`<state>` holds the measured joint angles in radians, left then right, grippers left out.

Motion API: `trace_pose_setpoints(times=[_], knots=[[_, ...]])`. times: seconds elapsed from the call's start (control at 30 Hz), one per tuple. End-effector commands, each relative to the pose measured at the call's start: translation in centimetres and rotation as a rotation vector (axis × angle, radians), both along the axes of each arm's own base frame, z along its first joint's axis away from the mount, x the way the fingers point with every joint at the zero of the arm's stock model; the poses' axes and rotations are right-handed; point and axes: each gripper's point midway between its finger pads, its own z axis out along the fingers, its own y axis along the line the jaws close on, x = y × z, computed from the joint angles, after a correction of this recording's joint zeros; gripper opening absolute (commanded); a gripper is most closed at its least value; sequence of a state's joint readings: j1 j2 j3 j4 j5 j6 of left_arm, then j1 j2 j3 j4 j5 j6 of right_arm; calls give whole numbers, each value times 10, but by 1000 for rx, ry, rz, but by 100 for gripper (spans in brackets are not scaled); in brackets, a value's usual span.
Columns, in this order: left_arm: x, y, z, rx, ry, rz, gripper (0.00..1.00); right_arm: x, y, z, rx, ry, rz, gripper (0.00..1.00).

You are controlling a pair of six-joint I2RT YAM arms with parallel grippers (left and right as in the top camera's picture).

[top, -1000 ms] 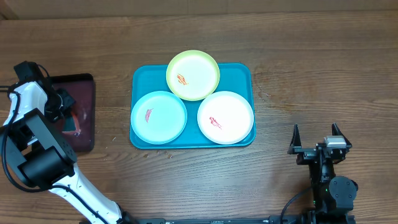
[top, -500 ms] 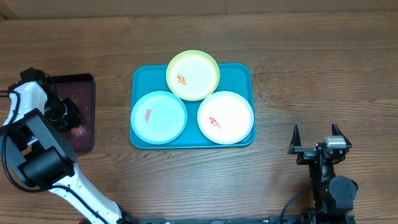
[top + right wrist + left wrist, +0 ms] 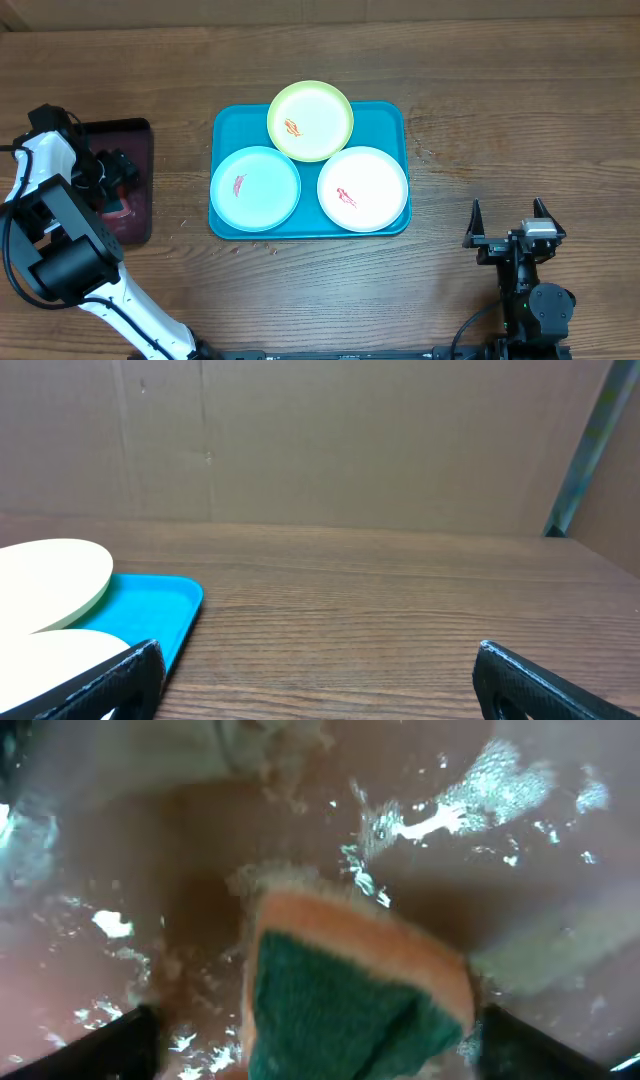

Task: Clean dirty plates on tray and stack at the side
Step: 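Dip and rub the held sponge in the soapy water with left gripper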

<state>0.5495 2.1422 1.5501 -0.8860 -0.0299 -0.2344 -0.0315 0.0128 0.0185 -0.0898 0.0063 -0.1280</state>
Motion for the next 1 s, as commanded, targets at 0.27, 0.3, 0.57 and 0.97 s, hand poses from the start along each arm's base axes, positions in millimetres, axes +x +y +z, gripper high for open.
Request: trace_pose_setpoints(times=[0.27,0.3,0.57,0.97], knots=[[7,2,8,5,2,7,4,0,-1,-1,0,-5,-2,100],[8,3,12,3,3,7,4,0,-1,-1,0,-5,-2,100],[18,9,57,11,-8,7,8,0,-1,-1,0,-5,-3,100],[19,11,30,0,9,61,4,0,-1,-1,0,-5,-2,100]])
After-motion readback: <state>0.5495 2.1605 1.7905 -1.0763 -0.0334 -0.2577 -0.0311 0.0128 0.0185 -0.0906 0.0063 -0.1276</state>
